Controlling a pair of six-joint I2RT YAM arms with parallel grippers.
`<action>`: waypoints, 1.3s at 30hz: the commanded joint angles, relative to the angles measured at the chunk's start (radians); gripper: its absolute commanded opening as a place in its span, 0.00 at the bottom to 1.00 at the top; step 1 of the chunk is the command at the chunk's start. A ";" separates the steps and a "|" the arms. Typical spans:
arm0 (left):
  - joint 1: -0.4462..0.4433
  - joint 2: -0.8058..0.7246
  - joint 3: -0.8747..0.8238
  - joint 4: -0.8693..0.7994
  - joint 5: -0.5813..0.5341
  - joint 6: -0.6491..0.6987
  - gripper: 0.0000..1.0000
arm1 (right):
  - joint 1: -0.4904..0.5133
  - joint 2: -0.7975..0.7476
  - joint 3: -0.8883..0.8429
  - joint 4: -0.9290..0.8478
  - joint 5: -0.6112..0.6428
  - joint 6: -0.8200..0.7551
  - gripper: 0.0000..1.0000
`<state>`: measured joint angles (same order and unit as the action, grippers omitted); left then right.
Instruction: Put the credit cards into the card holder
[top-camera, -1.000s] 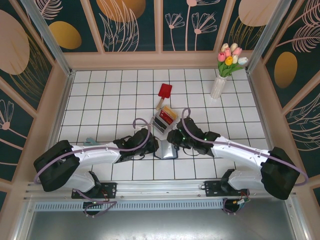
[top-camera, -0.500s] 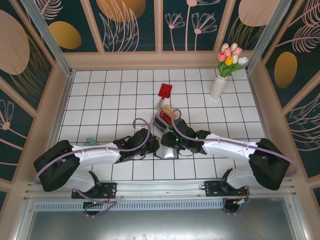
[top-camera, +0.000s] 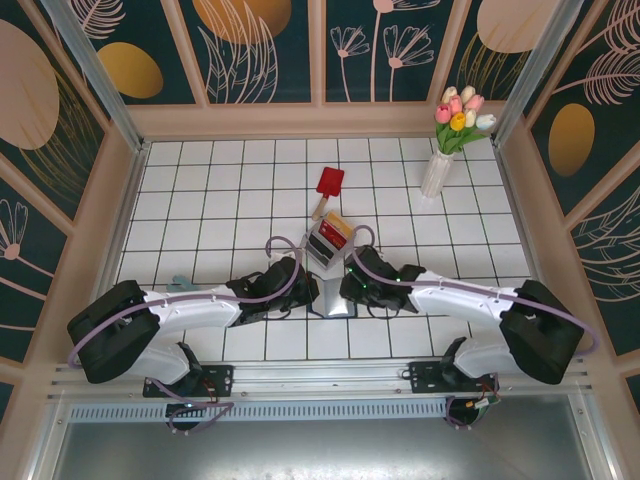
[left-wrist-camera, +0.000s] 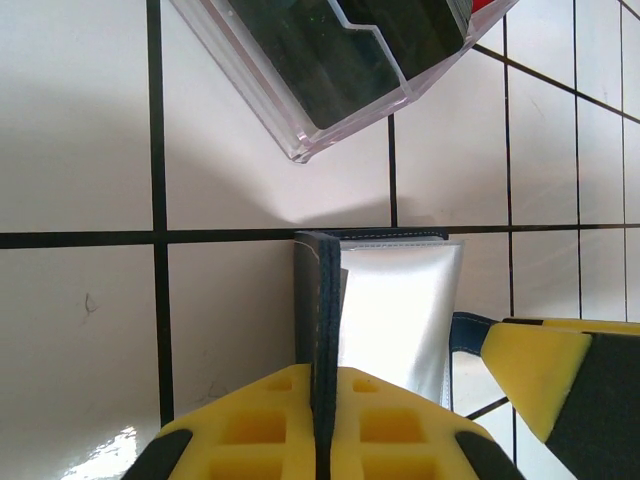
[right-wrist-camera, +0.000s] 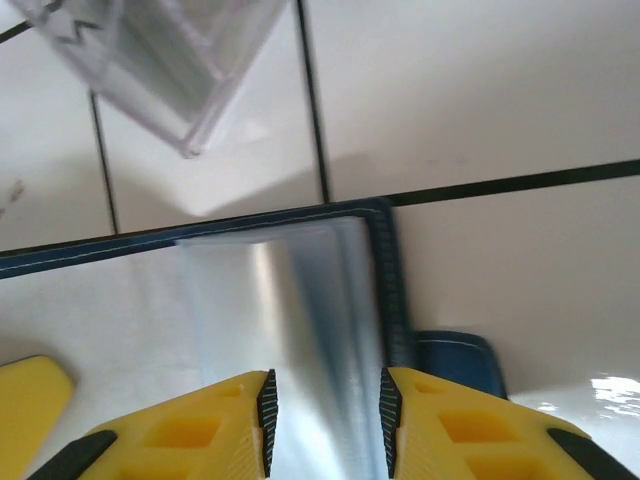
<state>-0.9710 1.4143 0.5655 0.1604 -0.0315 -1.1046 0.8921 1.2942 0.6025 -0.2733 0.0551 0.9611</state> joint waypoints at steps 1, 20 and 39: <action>-0.003 0.011 -0.006 0.006 -0.011 0.012 0.00 | -0.034 -0.028 -0.070 0.028 -0.035 0.026 0.36; -0.002 -0.007 -0.094 0.008 -0.021 0.017 0.00 | -0.239 -0.146 -0.207 0.065 -0.115 -0.010 0.35; -0.003 -0.014 -0.032 0.020 -0.007 0.000 0.00 | -0.181 -0.360 -0.066 0.141 -0.154 -0.190 0.35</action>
<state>-0.9726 1.4128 0.5098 0.1829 -0.0345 -1.1049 0.6849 0.9360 0.5041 -0.1879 -0.1169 0.8406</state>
